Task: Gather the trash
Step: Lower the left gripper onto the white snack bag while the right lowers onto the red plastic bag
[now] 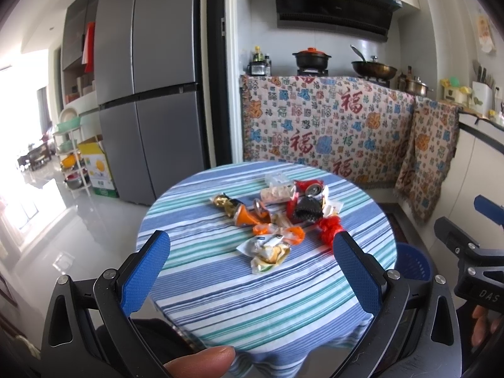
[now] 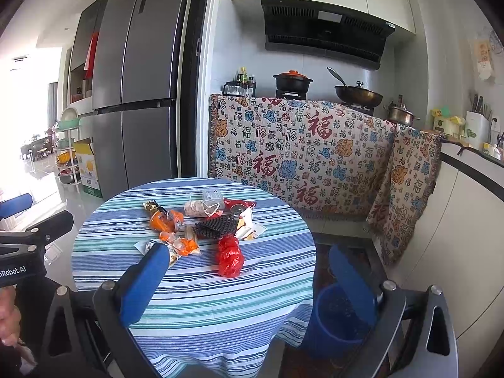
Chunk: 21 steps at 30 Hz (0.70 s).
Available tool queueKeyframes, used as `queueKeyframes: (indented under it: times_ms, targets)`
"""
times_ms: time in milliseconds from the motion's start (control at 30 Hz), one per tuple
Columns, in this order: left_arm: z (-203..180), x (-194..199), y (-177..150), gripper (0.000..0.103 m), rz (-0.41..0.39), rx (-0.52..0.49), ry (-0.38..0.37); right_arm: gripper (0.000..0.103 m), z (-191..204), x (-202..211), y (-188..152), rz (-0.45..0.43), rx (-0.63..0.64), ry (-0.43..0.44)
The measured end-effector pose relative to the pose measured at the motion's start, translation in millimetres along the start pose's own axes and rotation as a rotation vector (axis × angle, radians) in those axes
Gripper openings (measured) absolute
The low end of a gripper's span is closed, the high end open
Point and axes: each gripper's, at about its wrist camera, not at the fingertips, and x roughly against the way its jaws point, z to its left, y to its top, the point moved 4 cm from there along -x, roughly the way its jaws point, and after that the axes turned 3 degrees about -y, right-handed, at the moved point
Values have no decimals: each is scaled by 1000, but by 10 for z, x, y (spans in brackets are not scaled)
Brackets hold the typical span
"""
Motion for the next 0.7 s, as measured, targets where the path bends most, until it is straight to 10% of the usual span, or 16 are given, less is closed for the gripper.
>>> queueKeyframes:
  times_ms: [467,700]
  targets:
    - [475,-502,-332,103,128,100,7,103,-121,-402,-223,68,-46,-2]
    - [459,-1004,-589,103,267,89,-171,103,-153,-869,-472,154,-40,25]
